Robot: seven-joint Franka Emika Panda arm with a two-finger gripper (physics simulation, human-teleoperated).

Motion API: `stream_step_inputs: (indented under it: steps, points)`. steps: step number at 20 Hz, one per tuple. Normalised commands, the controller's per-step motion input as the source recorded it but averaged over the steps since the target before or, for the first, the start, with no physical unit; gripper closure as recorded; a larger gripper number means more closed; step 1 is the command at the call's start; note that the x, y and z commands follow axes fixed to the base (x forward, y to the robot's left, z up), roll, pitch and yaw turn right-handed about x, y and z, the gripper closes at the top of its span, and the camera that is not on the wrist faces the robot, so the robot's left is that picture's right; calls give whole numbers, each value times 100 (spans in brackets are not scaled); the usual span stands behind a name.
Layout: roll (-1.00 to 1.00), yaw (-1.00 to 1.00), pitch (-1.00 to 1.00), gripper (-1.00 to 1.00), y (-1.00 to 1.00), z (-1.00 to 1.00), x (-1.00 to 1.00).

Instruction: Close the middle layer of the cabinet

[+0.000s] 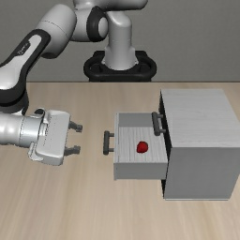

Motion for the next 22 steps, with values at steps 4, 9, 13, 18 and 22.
stream_step_inputs:
  steps: [4, 9, 13, 18, 22]
  points:
    - [0, 0, 0, -100, 75, -25, 0]
    - [0, 0, 0, -100, 100, 0, 0]
    - [0, 0, 0, -100, 100, 0, 0]
    - [0, 0, 0, -100, 100, 0, 0]
    - [0, 0, 0, -100, 100, 0, 0]
